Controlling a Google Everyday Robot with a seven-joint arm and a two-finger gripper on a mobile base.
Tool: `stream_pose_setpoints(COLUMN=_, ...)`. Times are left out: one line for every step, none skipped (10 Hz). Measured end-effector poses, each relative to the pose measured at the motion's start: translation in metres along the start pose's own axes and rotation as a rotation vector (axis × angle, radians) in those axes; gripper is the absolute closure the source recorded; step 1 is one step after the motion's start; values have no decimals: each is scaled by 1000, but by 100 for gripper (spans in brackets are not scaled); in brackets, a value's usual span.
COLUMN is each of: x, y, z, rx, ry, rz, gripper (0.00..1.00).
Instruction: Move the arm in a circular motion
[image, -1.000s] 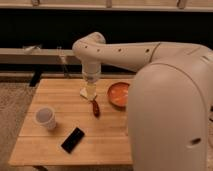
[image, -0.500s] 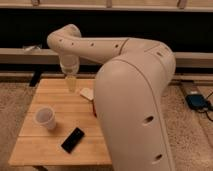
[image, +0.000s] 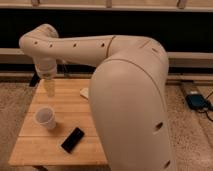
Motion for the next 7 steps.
stream_pose_setpoints(x=-16, y=9, z=-3, rx=1, ry=-17, rz=-29, gripper=20)
stream_pose_setpoints(x=-36, y=22, z=-8, rx=-3, ry=-42, rz=-63, gripper=20)
stream_pose_setpoints(x=-50, y=35, z=-12, rx=-4, ry=-60, rz=-90, gripper=20)
stream_pose_setpoints(x=-67, y=52, z=-17, rx=-9, ry=-83, rz=-115, gripper=20)
stream_pose_setpoints(x=-76, y=64, z=-21, rx=-12, ry=-97, rz=-127, gripper=20)
stream_pose_setpoints(x=-82, y=83, z=-28, rx=-17, ry=-112, rz=-136, gripper=20)
stream_pose_setpoints(x=-80, y=96, z=-33, rx=-20, ry=-120, rz=-135, gripper=20)
